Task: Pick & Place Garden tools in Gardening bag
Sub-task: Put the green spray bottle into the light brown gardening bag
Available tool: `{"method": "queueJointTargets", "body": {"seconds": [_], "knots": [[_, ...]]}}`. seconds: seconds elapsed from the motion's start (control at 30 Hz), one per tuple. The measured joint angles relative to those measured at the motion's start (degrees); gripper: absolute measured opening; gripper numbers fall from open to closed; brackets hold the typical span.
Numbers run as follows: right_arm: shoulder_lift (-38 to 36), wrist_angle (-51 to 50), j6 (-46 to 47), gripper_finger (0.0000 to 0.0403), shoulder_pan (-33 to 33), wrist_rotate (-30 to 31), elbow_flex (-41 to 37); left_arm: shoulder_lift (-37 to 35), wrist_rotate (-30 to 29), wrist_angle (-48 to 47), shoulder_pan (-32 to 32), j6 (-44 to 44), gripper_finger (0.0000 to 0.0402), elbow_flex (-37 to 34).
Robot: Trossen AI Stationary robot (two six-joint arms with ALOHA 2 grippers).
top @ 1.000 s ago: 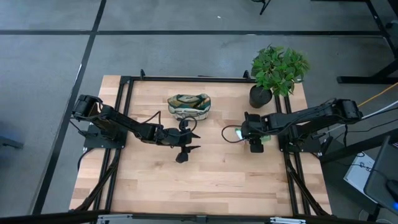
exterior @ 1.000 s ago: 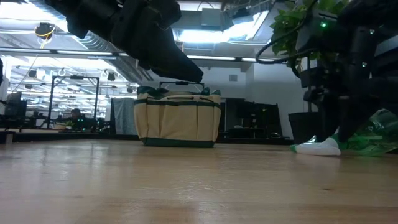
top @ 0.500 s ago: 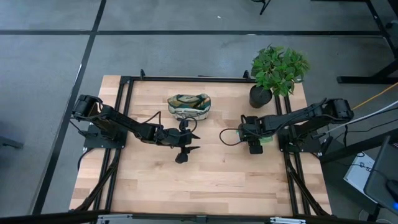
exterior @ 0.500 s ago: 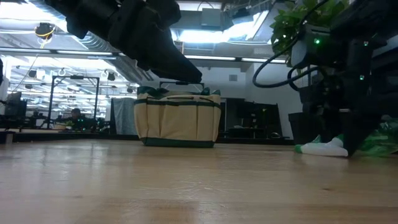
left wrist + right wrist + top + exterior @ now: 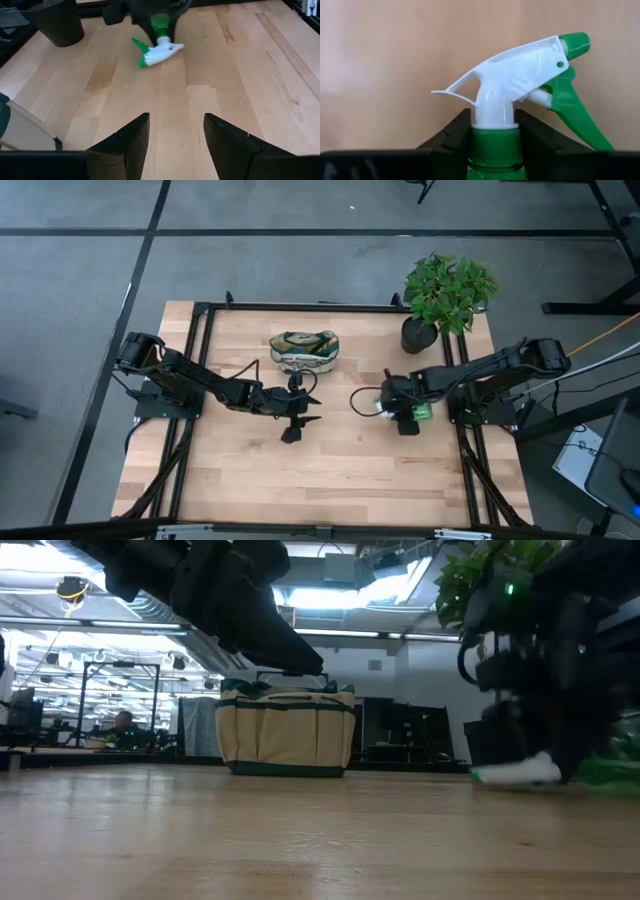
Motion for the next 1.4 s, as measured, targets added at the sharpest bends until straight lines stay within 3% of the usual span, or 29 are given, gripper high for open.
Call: {"method": "queueJointTargets", "body": {"seconds": [0.13,0.37,0.63,0.8,1.03,1.23,1.4], "knots": [[-3.56,5.44,-0.44,0.0129,0.98,-3.29,-0.04,0.00,-0.02,0.00,-0.32,0.01,0.0182,0.00],[-14.33,10.53,-1.83,0.0129,2.18,-3.30,-0.04,0.00,-0.02,0.02,-2.02,0.13,0.0183,0.00],[-22.28,28.40,-9.34,0.0129,4.13,-1.67,-0.04,0.00,0.00,4.80,-2.62,0.18,0.0182,-0.04],[-21.22,40.74,-13.36,0.0129,4.83,-1.51,-0.02,0.00,0.85,12.98,-2.89,3.74,0.0182,-0.04],[-16.25,53.12,-13.47,0.0129,6.53,-1.53,-0.04,0.00,9.49,26.95,-3.41,9.11,0.0182,-0.04],[-10.55,58.48,-13.29,0.0129,8.82,-1.87,-0.04,0.00,10.05,32.17,-3.34,9.66,0.0183,-0.02],[-5.04,64.25,-12.88,0.0129,10.87,-9.13,-0.04,0.00,10.05,32.70,-3.23,9.87,0.0183,-0.02]]}}
